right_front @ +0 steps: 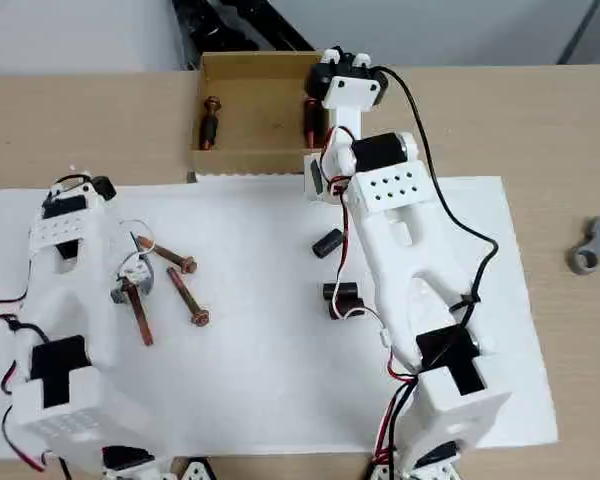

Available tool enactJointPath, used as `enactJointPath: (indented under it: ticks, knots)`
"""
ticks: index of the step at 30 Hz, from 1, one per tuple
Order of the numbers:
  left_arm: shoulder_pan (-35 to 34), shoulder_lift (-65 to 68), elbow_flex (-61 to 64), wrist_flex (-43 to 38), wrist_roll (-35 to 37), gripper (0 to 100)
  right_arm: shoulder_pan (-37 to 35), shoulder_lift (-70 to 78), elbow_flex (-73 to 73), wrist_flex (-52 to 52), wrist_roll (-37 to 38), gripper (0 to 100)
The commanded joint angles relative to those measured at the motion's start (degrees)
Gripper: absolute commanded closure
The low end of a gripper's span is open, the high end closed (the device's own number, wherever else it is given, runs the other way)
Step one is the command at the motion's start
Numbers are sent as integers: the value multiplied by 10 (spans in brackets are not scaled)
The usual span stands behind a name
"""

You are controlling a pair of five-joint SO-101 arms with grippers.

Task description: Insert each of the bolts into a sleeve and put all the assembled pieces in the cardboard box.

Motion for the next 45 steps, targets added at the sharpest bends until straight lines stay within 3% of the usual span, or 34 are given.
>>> enactJointPath:
  ticks: [1,7,14,22,36,45]
  knots:
    - [-6,-2,-20,34,-6,994,2,-36,-37,1,-6,811]
    - [-4,-1,-21,33,-9,991,0,-37,-37,1,-6,811]
    - [-7,-2,-22,50,-24,893,0,-37,-37,1,-6,811]
    - [-5,-4,-22,76,-48,890,2,-36,-37,2,-5,812]
    - [18,-202,-19,145,-63,869,1,-33,-37,-3,-4,812]
    - [17,-125,-4,142,-67,869,1,-33,-37,1,-4,812]
